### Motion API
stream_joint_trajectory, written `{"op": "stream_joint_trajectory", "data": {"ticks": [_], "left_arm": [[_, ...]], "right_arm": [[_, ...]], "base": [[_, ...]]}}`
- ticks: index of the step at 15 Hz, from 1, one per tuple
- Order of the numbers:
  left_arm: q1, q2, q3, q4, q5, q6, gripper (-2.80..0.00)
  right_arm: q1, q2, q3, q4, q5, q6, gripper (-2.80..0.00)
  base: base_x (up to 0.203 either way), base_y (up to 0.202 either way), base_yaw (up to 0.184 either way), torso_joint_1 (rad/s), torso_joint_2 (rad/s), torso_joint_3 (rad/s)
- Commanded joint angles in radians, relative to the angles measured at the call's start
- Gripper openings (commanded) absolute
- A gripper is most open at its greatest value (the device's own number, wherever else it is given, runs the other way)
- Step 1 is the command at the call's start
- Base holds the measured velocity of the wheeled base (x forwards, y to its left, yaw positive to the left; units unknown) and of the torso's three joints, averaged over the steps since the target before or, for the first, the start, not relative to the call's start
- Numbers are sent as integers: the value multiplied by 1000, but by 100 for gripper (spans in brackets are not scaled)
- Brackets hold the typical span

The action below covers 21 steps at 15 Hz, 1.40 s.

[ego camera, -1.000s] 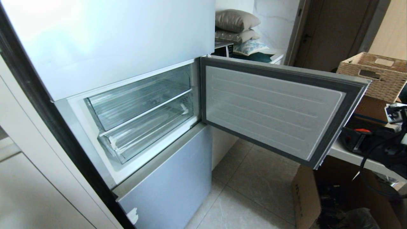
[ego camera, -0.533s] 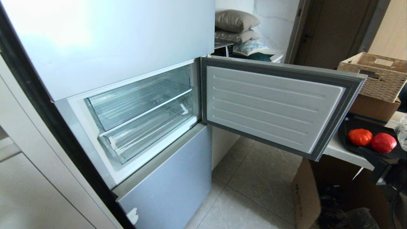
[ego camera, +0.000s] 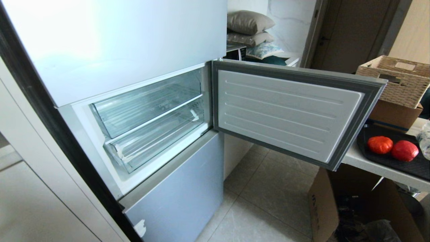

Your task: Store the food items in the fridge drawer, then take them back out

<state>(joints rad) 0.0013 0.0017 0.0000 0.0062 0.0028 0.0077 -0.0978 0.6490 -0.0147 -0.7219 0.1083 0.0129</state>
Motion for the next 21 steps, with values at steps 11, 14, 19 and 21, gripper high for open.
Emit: {"op": "stream_joint_trajectory", "data": {"ticks": [11, 14, 19, 21], "left_arm": [[0, 0, 0, 0, 0, 0, -280], [0, 0, 0, 0, 0, 0, -280], [0, 0, 0, 0, 0, 0, -280], [0, 0, 0, 0, 0, 0, -280]], "right_arm": [[90, -651, 15, 720, -107, -24, -280], [90, -651, 15, 720, -108, -22, -280], [90, -651, 16, 720, -108, -20, -280], [90, -651, 16, 720, -108, -18, -280]], "base": [[0, 0, 0, 0, 0, 0], [0, 0, 0, 0, 0, 0], [0, 0, 0, 0, 0, 0], [0, 0, 0, 0, 0, 0]]}}
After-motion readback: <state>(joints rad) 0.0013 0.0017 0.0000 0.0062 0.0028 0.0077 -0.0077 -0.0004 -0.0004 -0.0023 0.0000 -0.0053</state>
